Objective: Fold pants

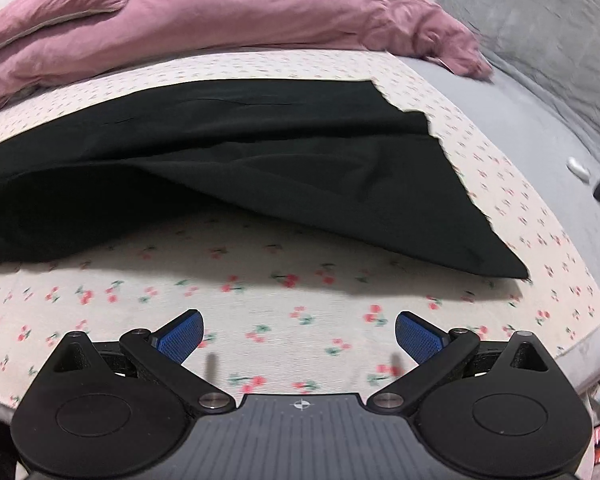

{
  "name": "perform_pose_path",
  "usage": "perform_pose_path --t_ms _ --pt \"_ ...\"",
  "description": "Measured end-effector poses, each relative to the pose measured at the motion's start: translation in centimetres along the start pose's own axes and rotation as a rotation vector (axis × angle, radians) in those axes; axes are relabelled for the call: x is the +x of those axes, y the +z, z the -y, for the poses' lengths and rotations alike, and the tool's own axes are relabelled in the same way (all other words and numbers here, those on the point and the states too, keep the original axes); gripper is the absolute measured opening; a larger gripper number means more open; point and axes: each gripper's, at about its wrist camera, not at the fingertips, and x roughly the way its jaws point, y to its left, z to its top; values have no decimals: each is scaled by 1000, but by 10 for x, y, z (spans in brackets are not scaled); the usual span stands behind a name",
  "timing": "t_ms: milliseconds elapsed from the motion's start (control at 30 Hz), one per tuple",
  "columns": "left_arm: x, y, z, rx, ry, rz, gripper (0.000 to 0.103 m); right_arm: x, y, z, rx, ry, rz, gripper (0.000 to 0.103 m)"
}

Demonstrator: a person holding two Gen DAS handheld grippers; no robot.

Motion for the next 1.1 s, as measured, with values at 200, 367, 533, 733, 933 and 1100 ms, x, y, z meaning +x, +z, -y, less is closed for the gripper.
perform_pose_path --t_ms 200,367,533,733,933,1100 --pt "0 29 -43 -173 19 65 101 5 6 19 -13 -36 -4 100" --pt "13 45 -56 -198 102 103 73 19 12 29 -108 -126 -3 94" --pt "23 44 -62 -189 110 94 15 37 16 37 -239 -192 4 67" --pt "14 41 -62 -113 128 106 0 51 21 41 -365 -236 39 0" --pt "-4 33 -61 -16 132 66 0 31 12 50 -467 -276 64 0" --pt "-9 18 -65 125 254 0 0 29 -2 52 -535 -297 36 0"
